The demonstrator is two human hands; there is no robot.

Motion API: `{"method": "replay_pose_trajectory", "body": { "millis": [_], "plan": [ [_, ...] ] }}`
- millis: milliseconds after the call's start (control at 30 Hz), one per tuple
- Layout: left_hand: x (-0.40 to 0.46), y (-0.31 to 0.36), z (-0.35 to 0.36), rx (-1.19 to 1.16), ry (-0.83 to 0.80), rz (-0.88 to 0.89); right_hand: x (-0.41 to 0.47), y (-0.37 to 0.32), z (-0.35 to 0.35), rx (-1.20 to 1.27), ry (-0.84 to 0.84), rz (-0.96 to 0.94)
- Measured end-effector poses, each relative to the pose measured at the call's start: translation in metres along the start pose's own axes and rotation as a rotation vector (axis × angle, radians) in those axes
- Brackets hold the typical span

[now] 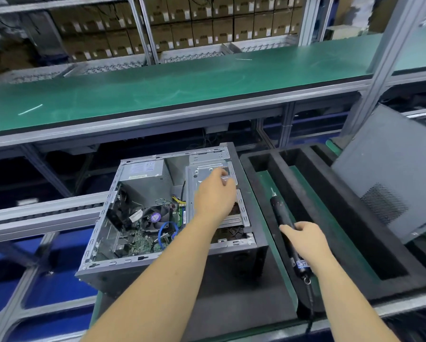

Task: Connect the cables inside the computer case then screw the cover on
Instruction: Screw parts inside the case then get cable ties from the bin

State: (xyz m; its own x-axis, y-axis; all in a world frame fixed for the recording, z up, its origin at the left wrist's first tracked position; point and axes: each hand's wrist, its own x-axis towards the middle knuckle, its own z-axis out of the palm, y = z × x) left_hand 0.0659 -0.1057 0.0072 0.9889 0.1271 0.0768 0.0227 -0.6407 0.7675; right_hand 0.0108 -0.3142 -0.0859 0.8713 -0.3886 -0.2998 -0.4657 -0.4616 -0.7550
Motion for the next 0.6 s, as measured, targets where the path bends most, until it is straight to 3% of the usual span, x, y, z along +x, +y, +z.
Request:
{"method": "replay_pose_trajectory", "body": {
  "millis": [200,600],
  "plan": [
    [-0.003,-0.025,0.0,0.065,0.053,-0.036,0.01,0.036,0.043,-0.219,-0.022,0.004],
    [-0.002,-0.048,-0.02,0.16,0.096,-0.037,0.01,0.04,0.045,-0.298,-0.081,-0.048]
  ]
}}
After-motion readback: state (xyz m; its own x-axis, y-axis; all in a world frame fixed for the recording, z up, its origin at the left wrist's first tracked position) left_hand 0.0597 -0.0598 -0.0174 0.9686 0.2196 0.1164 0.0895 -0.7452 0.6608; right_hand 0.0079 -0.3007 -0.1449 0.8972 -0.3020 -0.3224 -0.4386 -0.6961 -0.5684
